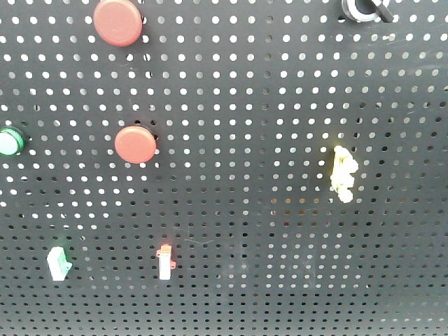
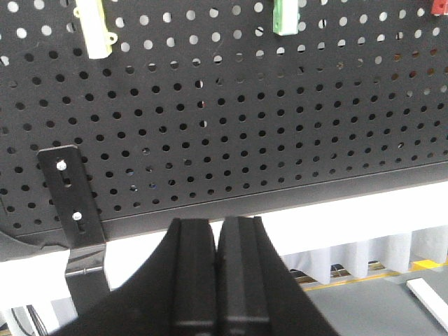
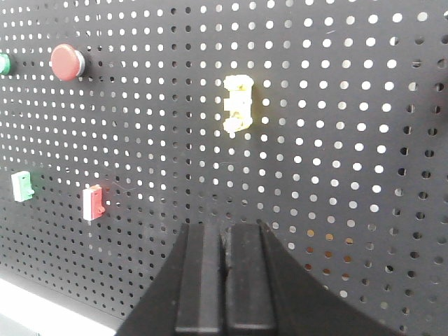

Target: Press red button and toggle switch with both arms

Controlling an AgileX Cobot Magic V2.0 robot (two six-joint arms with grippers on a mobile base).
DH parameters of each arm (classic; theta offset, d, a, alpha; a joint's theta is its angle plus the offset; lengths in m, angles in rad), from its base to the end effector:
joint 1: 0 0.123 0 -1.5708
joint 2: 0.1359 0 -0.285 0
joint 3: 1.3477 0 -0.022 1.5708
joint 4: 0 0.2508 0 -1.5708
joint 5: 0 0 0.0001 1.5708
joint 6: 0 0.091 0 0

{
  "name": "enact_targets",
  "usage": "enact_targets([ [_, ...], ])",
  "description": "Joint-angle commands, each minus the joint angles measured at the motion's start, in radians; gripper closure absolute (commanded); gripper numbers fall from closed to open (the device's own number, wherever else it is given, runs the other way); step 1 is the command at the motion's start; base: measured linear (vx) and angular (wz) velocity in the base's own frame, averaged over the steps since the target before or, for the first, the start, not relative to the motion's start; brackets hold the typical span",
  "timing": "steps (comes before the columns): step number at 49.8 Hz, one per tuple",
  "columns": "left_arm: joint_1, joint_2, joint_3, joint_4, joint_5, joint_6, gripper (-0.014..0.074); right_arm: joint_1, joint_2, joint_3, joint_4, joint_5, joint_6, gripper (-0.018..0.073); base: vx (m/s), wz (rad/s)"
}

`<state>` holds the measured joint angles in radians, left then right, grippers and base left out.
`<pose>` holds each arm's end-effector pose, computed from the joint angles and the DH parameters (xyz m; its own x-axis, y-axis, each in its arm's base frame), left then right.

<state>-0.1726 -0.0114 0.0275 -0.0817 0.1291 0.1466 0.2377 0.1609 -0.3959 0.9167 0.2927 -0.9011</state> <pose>0.0556 -0.0107 0.1928 -0.0446 0.0743 -0.9962 0.1854 0.9805 0.0648 0.0399 0.0312 0.3190 0.1389 0.0281 -0.9899 -0.4488 0.8928 -0.0376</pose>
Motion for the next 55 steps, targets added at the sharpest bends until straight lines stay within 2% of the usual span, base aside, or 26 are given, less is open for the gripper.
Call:
enact_targets([
  [1,0.001,-0.006,0.034,-0.001,-0.088,-0.009,0.0595,0.001,0.011,-0.027,0.016,-0.049,-0.002,0.0562,0.0,0.0],
  [34,0.001,-0.006,0.034,-0.001,-0.088,-0.009,0.0595,0.001,0.024,-0.014,0.001,-0.051,0.017,0.0562,0.0,0.0],
  [37,0.001,-0.006,0.034,-0.001,-0.088,-0.009,0.0595,-0.001,0.032,0.019,-0.09,-0.067,0.086,0.0562,0.0,0.0],
  [40,0.001,-0.006,0.034,-0.001,-0.088,-0.009,0.0595,-0.003,0.038,0.057,-0.257,-0.098,0.255,0.0562,0.0,0.0],
  [46,0.001,-0.006,0.034,-0.001,-0.088,-0.009,0.0595,-0.003,0.046,0.16,-0.751,-0.237,0.703,0.0562,0.0,0.0],
  [48,0.001,-0.006,0.034,-0.001,-0.088,-0.009,0.0595,-0.003,0.045,0.211,-0.882,-0.293,0.815,0.0562,0.0,0.0],
  [51,0.001,-0.006,0.034,-0.001,-0.088,-0.009,0.0595,-0.004,0.044,0.271,-0.964,-0.371,0.879,0.0562,0.0,0.0],
  [53,0.001,-0.006,0.034,-0.001,-0.088,-0.009,0.0595,-0.015,0.042,0.308,-0.954,-0.409,0.878,0.0562,0.0,0.0],
  [55,0.001,-0.006,0.034,-0.001,-0.088,-0.009,0.0595,-0.047,0.033,0.357,-0.896,-0.437,0.872,0.0562,0.0,0.0],
])
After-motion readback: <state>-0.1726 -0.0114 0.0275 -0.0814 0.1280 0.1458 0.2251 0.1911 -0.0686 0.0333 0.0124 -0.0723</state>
